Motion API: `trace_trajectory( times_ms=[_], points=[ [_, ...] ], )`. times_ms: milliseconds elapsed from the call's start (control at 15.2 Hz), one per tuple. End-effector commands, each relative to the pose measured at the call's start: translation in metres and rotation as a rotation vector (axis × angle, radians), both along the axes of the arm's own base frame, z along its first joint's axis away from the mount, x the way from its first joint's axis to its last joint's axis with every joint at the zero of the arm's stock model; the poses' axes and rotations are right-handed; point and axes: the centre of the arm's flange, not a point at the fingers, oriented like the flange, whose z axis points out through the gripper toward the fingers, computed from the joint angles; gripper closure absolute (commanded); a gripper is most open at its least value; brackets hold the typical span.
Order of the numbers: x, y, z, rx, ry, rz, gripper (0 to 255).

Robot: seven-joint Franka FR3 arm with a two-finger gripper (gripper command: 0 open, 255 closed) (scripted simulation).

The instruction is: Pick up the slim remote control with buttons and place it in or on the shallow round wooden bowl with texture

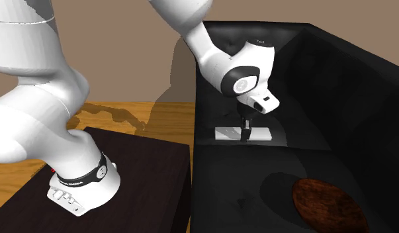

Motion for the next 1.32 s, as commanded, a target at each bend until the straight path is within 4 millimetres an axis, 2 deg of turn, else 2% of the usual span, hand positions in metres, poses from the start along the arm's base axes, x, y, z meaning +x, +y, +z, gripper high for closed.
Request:
trace_trajectory(
  times_ms=[0, 1254],
  points=[
    [0.011, -0.008, 0.005, 0.000, 0.000, 0.000, 255],
    [0.225, -0.138, 0.006, 0.000, 0.000, 0.000, 255]
  ],
)
